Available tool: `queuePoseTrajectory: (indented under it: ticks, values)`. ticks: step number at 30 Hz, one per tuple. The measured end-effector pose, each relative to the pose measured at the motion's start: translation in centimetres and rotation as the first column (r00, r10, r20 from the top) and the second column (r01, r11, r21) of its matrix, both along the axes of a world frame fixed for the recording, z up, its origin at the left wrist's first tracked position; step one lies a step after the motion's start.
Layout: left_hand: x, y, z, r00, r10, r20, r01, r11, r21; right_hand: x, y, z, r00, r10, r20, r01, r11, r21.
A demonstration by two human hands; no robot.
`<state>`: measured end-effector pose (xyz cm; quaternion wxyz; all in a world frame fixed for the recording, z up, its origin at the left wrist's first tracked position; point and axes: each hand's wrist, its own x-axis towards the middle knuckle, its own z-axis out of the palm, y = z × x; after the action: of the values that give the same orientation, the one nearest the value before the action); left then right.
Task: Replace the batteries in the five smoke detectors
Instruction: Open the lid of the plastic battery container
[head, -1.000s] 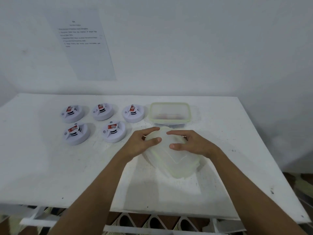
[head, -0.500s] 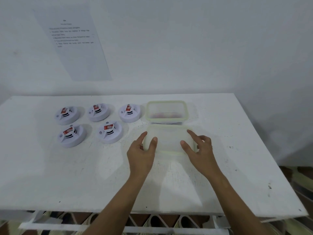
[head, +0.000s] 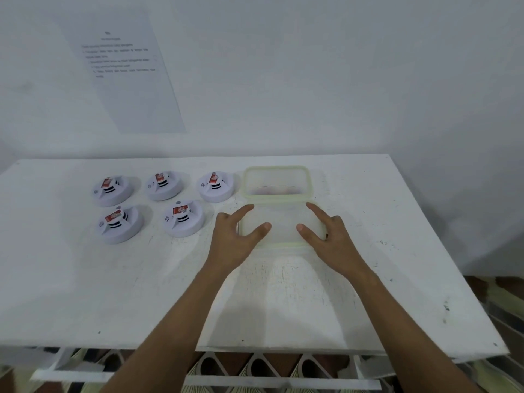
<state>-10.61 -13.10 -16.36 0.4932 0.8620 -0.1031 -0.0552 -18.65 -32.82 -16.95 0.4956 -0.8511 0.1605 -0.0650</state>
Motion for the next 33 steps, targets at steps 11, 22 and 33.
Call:
queuePoseTrajectory:
  ticks: [11, 22, 33]
  values:
    - [-9.9, 4.5, -1.3, 0.995, -0.035, 0.093, 0.03, 0.998, 0.048, -10.3, 3.2, -2.3, 0.995, 0.093, 0.022, -0.086, 0.971, -0.222]
    - [-9.4, 4.3, -5.1, 0.995, -0.056, 0.084, 0.01, 0.882, 0.471, -9.6, 3.8, -5.5, 0.994, -0.052, -0.093, -0.021, 0.76, -0.65]
    - [-7.0, 4.0, -1.1, 0.975, -0.024, 0.222, -0.008, 0.99, 0.14, -7.5, 3.3, -1.1, 0.999, 0.004, 0.046, 0.013, 0.928, -0.372]
